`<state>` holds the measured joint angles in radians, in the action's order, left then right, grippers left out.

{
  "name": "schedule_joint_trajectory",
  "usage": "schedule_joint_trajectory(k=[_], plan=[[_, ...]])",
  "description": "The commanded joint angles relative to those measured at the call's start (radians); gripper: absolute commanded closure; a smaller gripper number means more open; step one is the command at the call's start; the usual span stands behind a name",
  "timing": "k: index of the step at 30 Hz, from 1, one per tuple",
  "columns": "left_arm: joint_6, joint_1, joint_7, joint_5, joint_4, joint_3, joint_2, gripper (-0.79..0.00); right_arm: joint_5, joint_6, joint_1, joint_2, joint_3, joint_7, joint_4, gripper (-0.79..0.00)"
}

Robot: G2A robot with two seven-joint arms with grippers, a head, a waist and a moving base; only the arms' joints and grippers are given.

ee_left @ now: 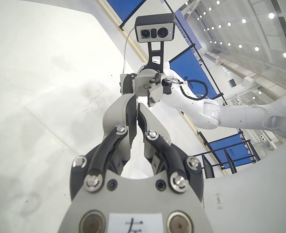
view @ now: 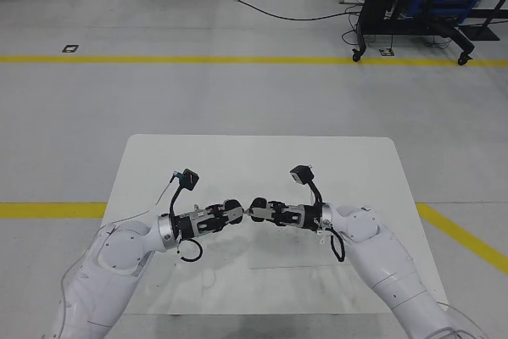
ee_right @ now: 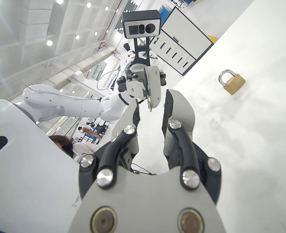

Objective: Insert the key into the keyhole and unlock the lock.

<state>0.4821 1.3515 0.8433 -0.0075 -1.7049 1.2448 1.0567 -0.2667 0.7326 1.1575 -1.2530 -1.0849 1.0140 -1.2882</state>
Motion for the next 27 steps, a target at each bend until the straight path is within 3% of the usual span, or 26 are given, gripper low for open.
schedule_joint_trajectory(k=[1, 5, 11, 13, 14, 20, 21, 22, 27], plan=[[-0.001, -0.003, 0.001, 0.002, 0.002, -0.003, 0.0, 0.0, -0.003, -0.003, -0.003, 0.001, 0.003, 0.002, 0.001, -0.222], [-0.003, -0.007, -0.003, 0.007, 0.005, -0.01, -0.001, 0.0, -0.006, -0.013, -0.008, 0.004, 0.009, 0.006, 0.001, -0.219], [-0.001, -0.013, -0.004, 0.011, 0.009, -0.019, -0.002, 0.0, -0.006, -0.024, -0.015, 0.006, 0.021, 0.008, 0.002, -0.142], [-0.001, -0.015, -0.005, 0.011, 0.01, -0.021, -0.002, 0.0, -0.008, -0.029, -0.018, 0.007, 0.025, 0.011, 0.003, -0.077], [0.001, -0.015, -0.006, 0.012, 0.01, -0.022, -0.002, 0.0, -0.007, -0.03, -0.019, 0.008, 0.026, 0.011, 0.003, 0.0], [-0.003, -0.018, -0.014, 0.03, 0.01, -0.026, -0.004, 0.0, -0.006, -0.035, -0.025, 0.011, 0.034, 0.011, -0.001, 0.0], [-0.008, -0.018, -0.014, 0.035, 0.01, -0.029, -0.004, -0.259, -0.006, -0.032, -0.025, 0.011, 0.035, 0.009, -0.001, 0.0], [-0.011, -0.02, -0.014, 0.04, 0.008, -0.031, -0.004, -0.785, -0.007, -0.027, -0.025, 0.012, 0.034, 0.007, -0.002, 0.0], [-0.006, -0.023, -0.033, 0.035, 0.007, -0.028, -0.004, -0.785, -0.011, -0.001, -0.016, 0.02, 0.016, -0.003, -0.001, 0.0]])
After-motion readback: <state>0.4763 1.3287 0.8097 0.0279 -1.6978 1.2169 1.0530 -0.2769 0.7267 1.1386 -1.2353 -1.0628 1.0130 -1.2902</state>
